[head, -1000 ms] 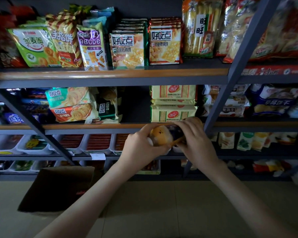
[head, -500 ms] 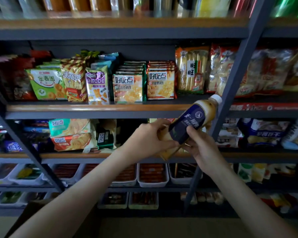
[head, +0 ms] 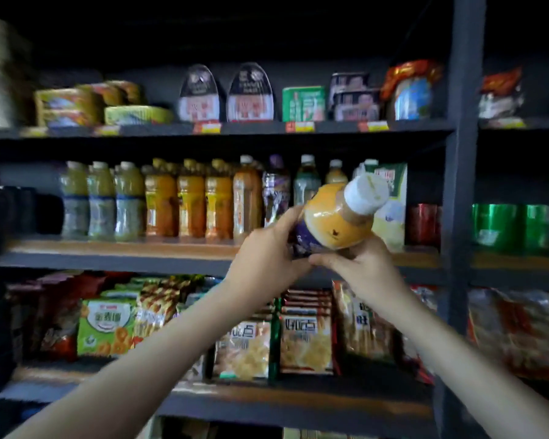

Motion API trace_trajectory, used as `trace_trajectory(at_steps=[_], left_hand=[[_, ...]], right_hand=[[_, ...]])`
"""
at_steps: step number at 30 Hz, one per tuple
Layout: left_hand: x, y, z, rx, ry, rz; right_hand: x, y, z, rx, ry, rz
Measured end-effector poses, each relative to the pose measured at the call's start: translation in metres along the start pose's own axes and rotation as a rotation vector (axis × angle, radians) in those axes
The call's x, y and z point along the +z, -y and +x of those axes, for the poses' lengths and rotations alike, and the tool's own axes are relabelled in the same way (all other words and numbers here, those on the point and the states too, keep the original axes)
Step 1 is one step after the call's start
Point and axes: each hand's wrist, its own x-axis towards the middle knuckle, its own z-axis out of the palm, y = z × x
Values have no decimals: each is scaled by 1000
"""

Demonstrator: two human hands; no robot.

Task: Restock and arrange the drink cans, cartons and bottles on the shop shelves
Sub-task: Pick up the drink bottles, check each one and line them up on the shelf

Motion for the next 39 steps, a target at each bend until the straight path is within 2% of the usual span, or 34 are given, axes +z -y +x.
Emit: trace_trajectory(at_steps=[5, 7, 9, 12, 18, 27, 31, 35, 37, 39], left_hand=[[-8, 51, 35, -18, -57, 3], [-7, 75, 41, -79, -56, 16], [-7, 96, 49, -167, -65, 4], [-8, 123, 67, -260, -114, -68], [-1, 161, 86, -345, -115, -128], [21, 180, 104, -419, 132, 13], [33, 186, 119, -498, 260, 106], [42, 174, 121, -560, 262, 230], [48, 162, 115, -481, 156, 426], [54, 153, 115, -188, -63, 718]], right_hand=[[23, -10, 63, -20, 70, -201], [26, -19, 80, -43, 112, -241], [22, -30, 94, -59, 60, -327], [12, -49, 112, 37, -43, -573], [4, -75, 139, 155, -4, -817], [-4, -104, 178, 217, 80, -1052], [-5, -111, 200, 219, 45, -1082], [-5, -121, 221, 231, 13, -1080], [-6, -127, 230, 250, -1, -1075], [-8, -132, 237, 273, 12, -1076]])
